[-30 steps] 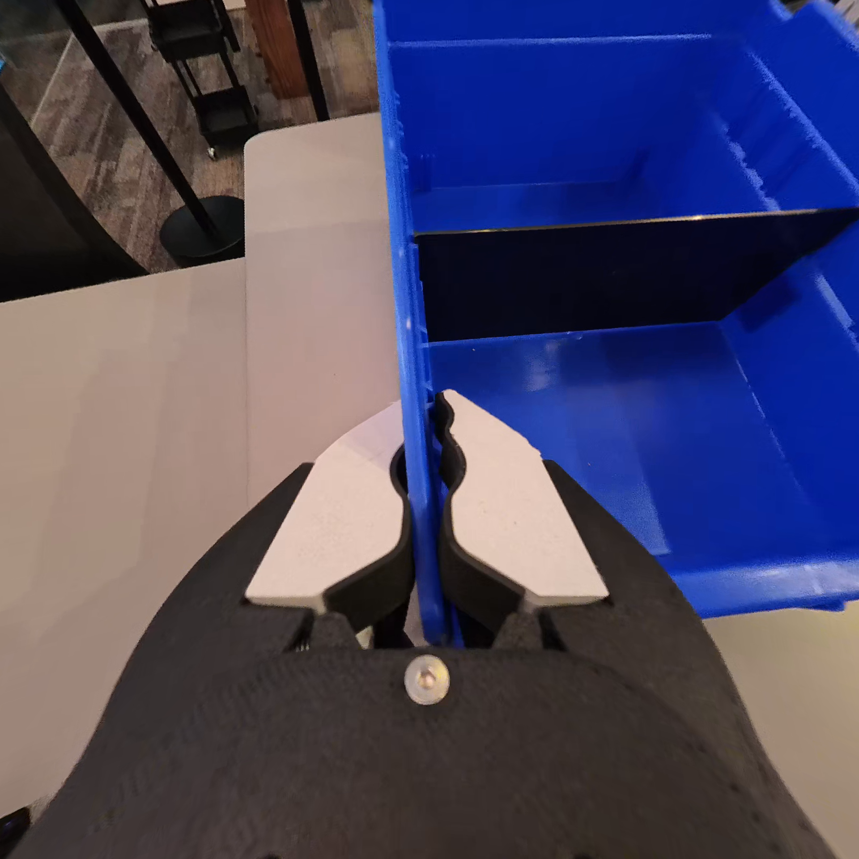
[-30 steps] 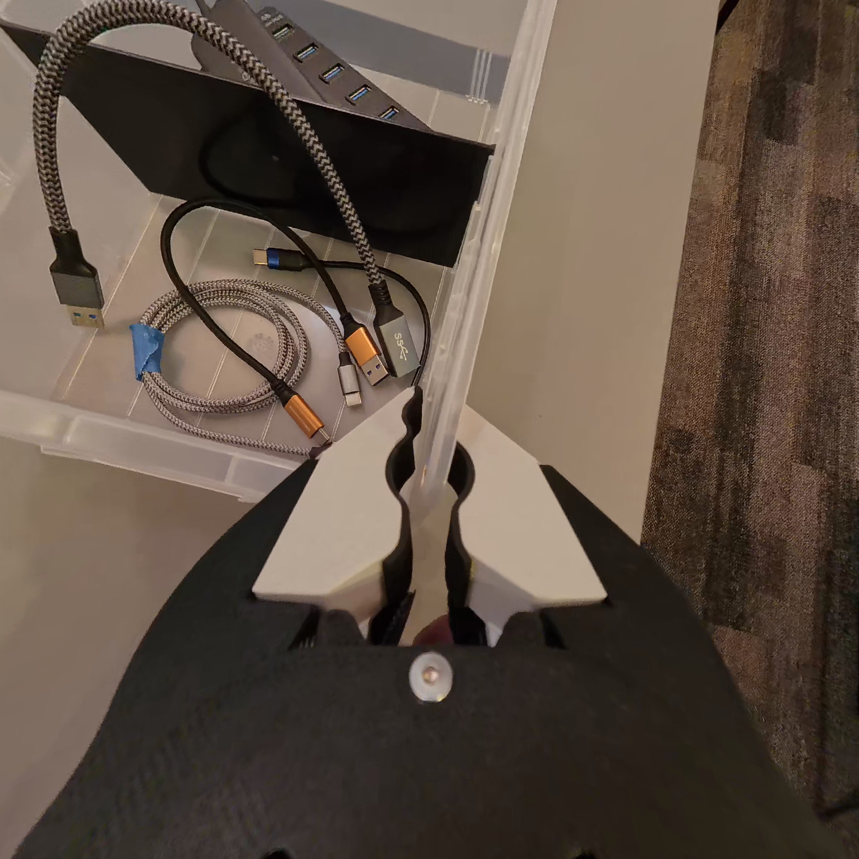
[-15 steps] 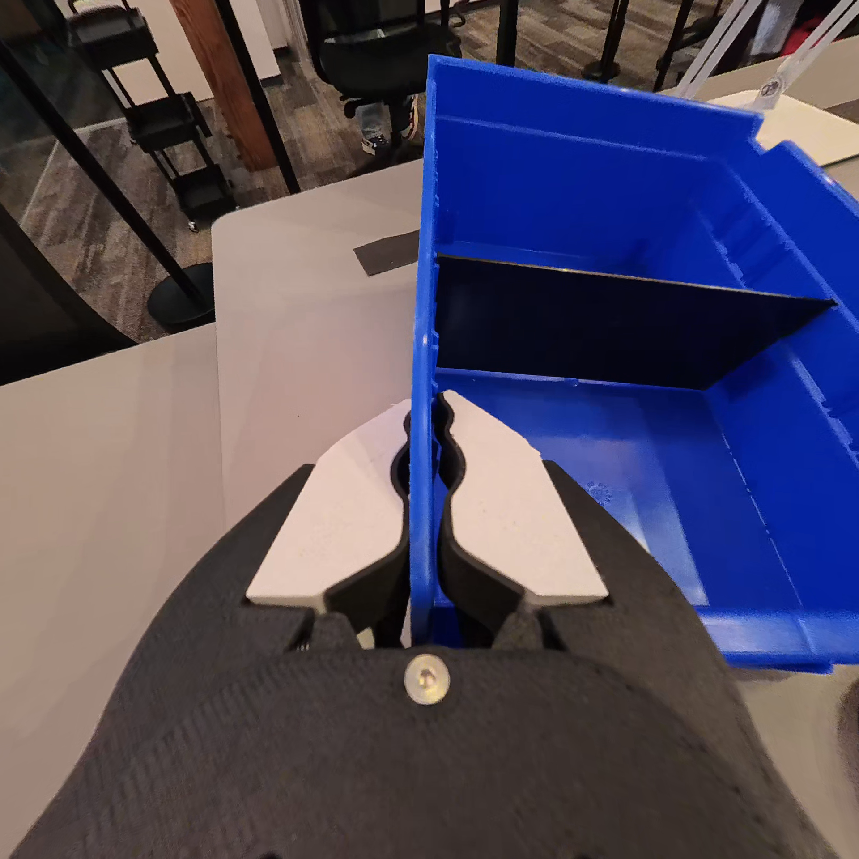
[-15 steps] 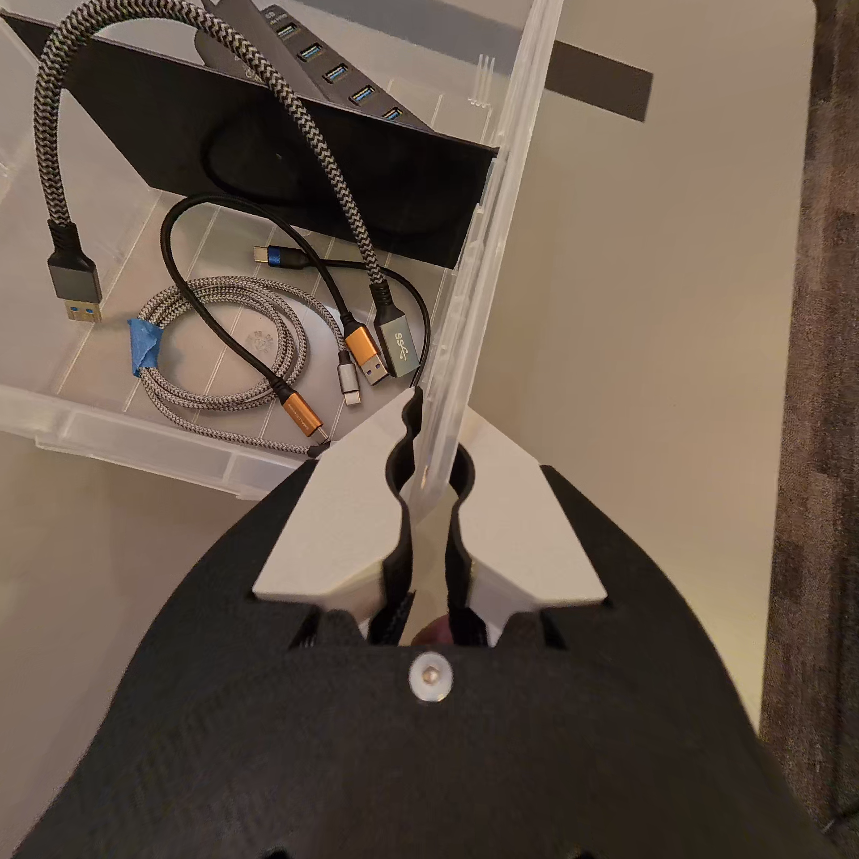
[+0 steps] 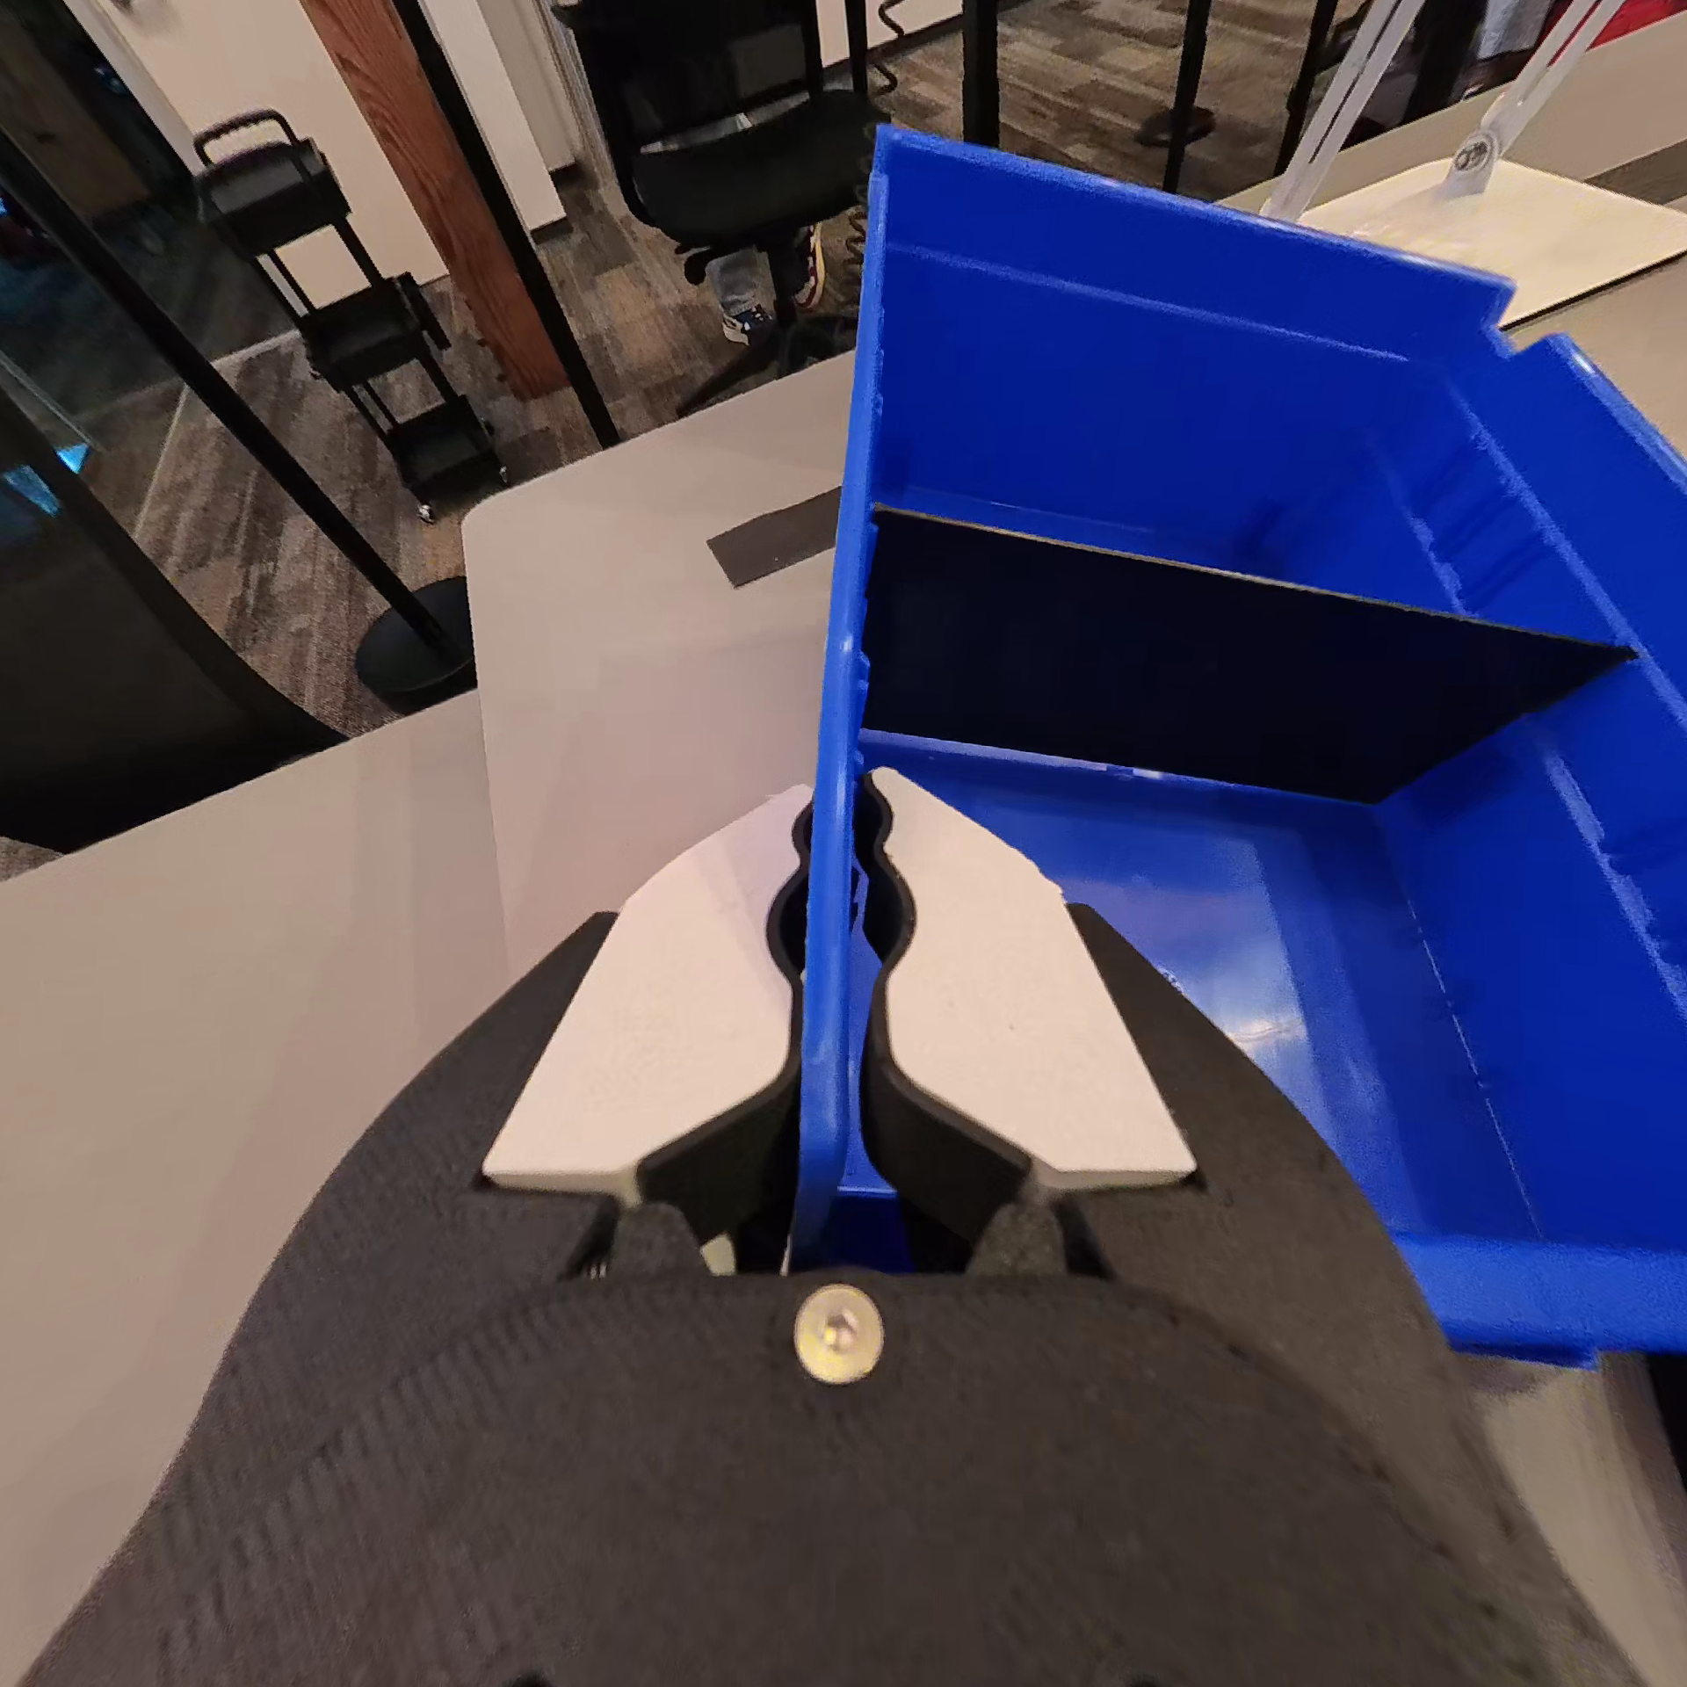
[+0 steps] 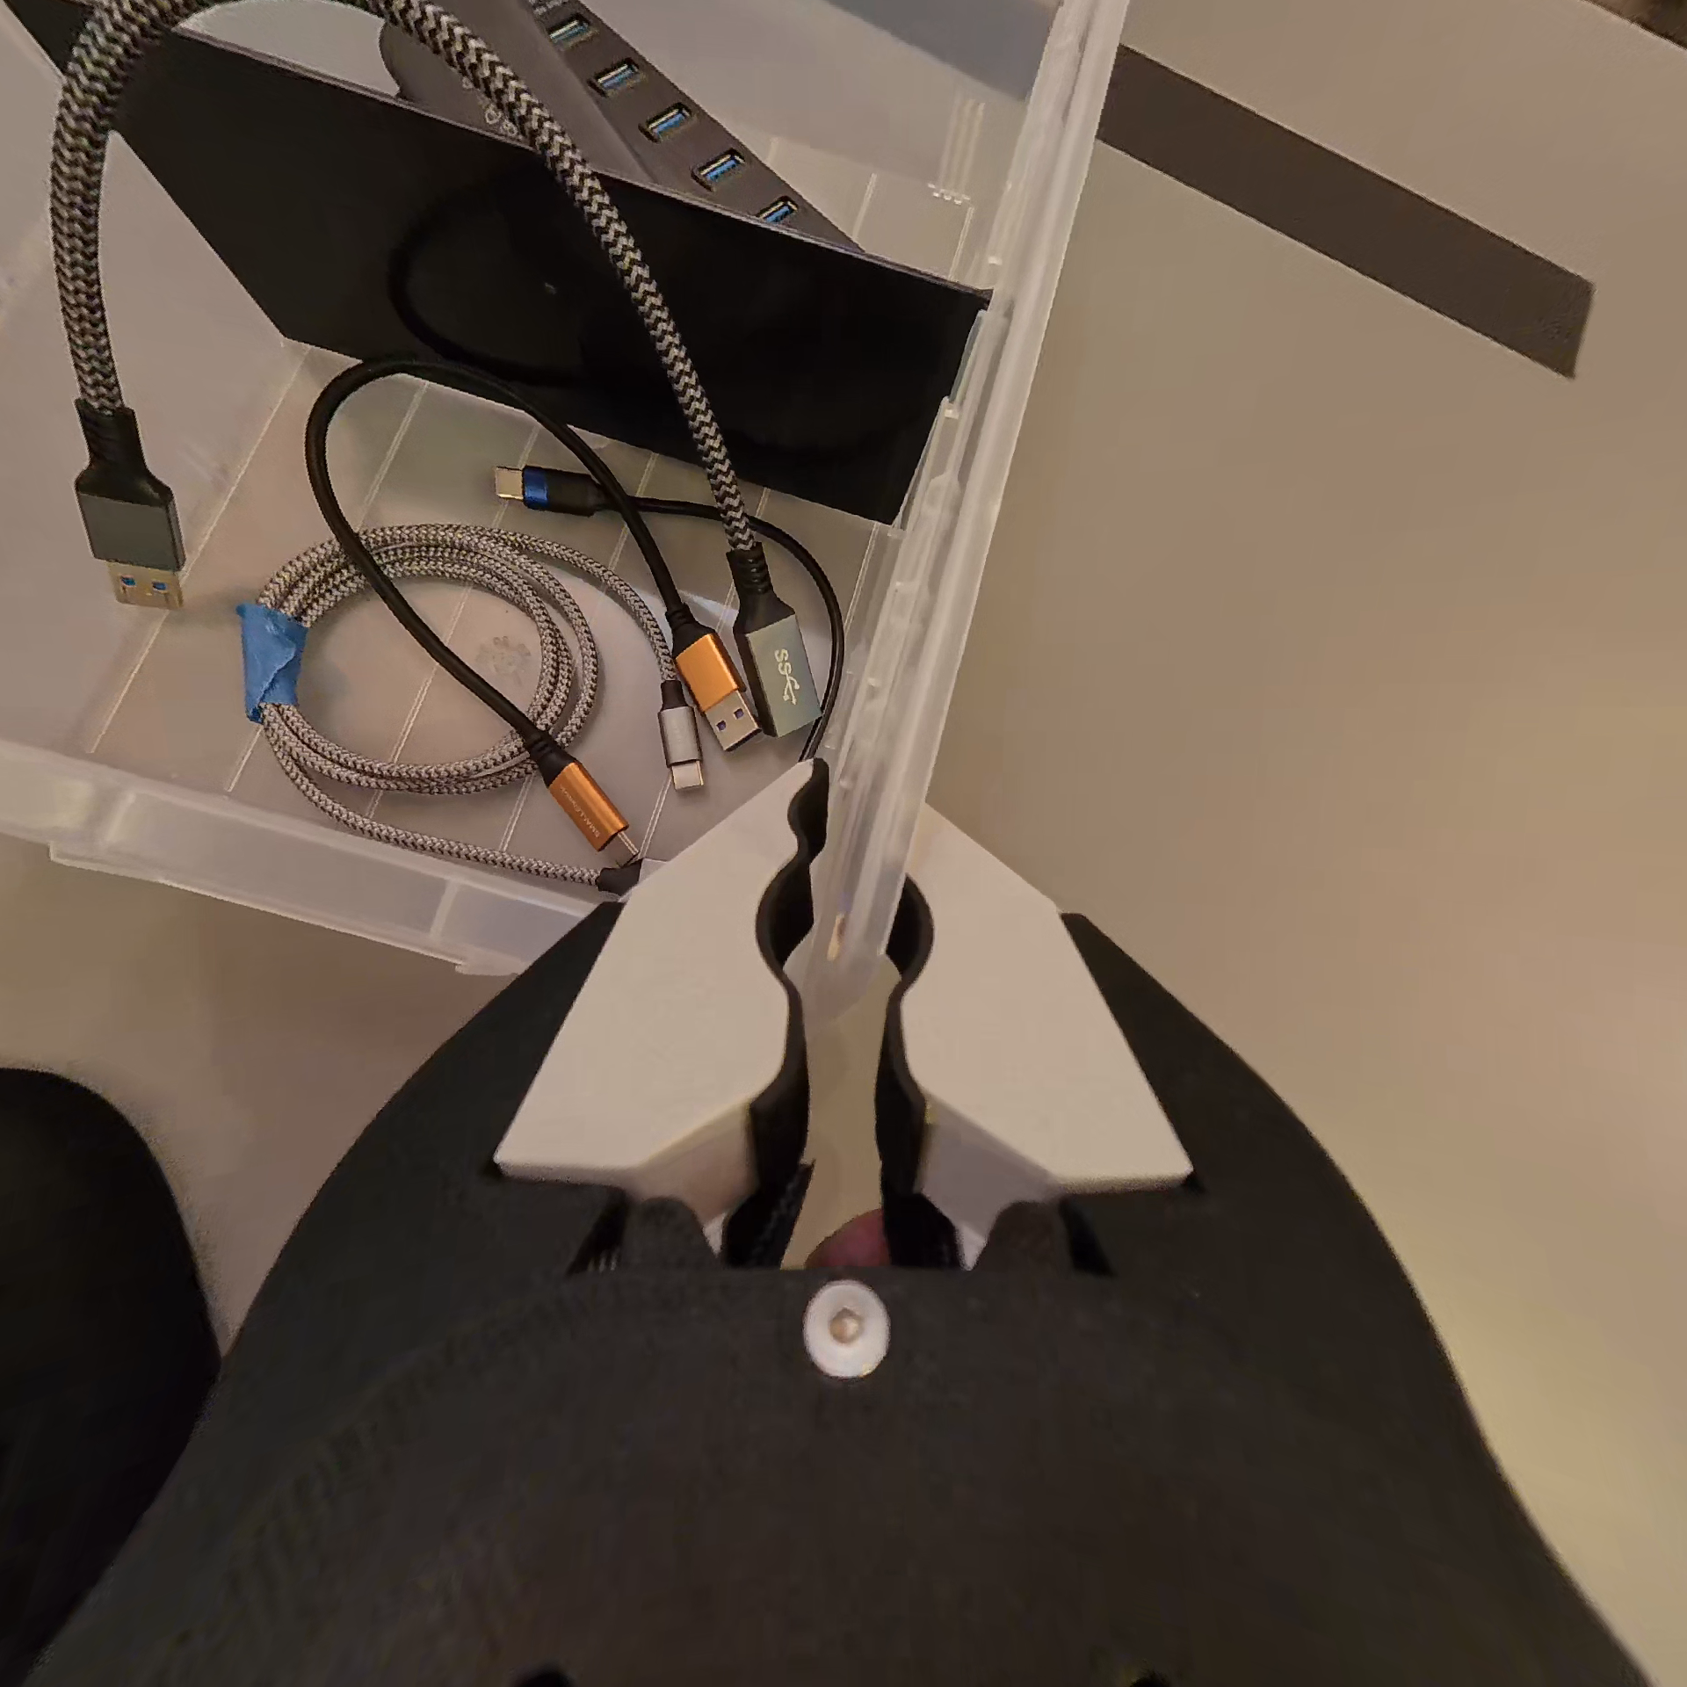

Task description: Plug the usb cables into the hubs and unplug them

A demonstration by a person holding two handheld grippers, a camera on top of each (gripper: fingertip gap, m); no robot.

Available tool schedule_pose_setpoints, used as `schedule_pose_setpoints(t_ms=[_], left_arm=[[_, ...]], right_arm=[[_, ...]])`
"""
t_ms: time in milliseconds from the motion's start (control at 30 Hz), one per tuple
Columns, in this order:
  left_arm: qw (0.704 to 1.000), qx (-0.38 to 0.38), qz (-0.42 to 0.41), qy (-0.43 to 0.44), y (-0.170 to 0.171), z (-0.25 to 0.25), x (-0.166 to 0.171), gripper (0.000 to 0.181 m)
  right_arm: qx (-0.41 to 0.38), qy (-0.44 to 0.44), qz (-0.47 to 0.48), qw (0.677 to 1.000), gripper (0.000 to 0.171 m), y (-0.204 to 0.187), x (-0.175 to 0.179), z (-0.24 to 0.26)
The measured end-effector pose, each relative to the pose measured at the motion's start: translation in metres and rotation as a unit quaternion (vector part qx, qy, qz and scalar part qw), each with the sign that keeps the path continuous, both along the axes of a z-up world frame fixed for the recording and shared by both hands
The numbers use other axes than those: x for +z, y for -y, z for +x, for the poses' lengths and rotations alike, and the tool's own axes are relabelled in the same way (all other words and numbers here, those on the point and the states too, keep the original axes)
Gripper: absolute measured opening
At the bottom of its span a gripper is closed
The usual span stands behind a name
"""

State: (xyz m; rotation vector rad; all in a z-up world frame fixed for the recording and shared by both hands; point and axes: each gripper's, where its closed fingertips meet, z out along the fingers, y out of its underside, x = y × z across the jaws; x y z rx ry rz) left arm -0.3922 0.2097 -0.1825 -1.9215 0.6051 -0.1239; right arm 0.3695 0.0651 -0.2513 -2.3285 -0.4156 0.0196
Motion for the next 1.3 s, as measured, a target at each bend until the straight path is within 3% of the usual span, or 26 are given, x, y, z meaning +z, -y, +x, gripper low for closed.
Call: schedule_pose_setpoints(t_ms=[667,1300], left_arm=[[0.995,0.025,0.073,0.057,0.032,-0.013,0.032,0.006],[0.975,0.073,0.132,0.166,0.102,-0.036,0.055,0.006]], right_arm=[[0.088,0.009,0.009,0.996,0.005,-0.020,-0.001,-0.123],[0.237,0.053,0.020,0.970,0.026,-0.038,-0.004,-0.271]])
